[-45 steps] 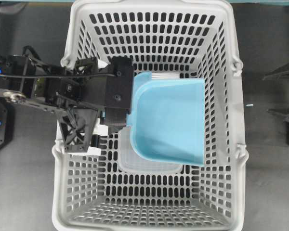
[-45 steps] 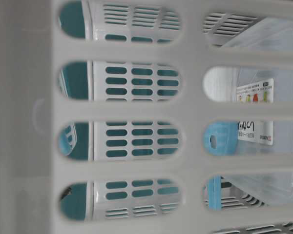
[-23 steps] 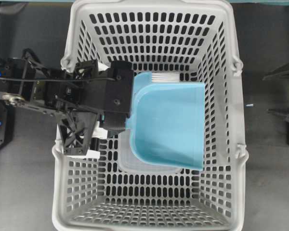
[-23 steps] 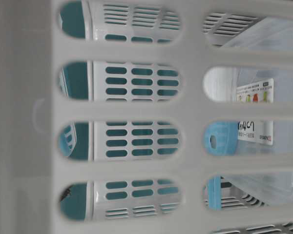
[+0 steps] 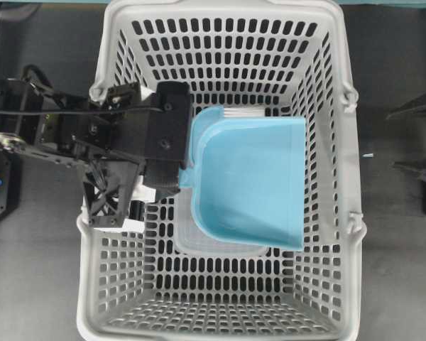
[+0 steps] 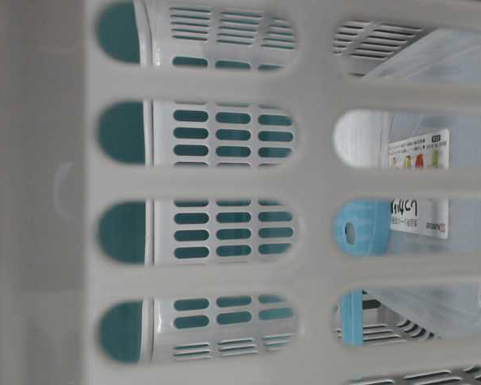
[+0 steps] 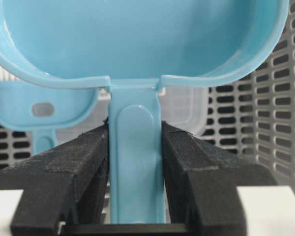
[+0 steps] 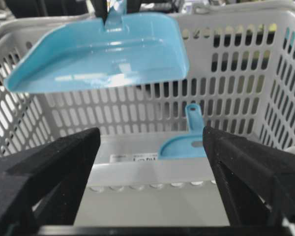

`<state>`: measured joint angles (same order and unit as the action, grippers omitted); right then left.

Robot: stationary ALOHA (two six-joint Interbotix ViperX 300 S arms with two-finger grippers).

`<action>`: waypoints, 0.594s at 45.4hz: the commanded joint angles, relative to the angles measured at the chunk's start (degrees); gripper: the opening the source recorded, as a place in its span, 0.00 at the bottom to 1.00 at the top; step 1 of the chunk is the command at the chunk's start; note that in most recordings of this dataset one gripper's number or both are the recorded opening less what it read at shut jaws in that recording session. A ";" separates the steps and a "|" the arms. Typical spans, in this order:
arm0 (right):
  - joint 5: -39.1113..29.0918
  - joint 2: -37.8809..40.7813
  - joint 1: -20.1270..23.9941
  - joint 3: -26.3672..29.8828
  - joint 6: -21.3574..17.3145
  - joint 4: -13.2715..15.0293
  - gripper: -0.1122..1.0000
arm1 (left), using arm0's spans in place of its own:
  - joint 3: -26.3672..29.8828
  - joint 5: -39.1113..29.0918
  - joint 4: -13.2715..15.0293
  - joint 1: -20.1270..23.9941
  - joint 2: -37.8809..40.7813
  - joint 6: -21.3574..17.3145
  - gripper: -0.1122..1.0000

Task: Pick up the dustpan from the shopping basket with the left arm.
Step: 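Lift the dustpan upward with the left gripper, tilting it up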

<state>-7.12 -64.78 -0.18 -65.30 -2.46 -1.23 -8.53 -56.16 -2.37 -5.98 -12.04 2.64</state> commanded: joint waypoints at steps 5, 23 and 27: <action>0.62 0.26 -0.09 0.35 -0.09 -0.26 0.82 | 0.53 0.18 -0.18 -0.09 -1.76 0.00 0.37; 0.44 0.26 -0.09 0.26 -0.09 -0.18 0.82 | 0.18 0.18 -0.18 -0.09 -1.76 0.00 0.37; 0.44 0.26 -0.09 0.18 -0.09 -0.26 0.82 | 0.09 0.18 -0.18 -0.09 -1.76 0.00 0.37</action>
<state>-7.12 -64.78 -0.09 -65.57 -2.46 -1.23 -8.96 -56.16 -2.37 -5.98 -12.13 2.64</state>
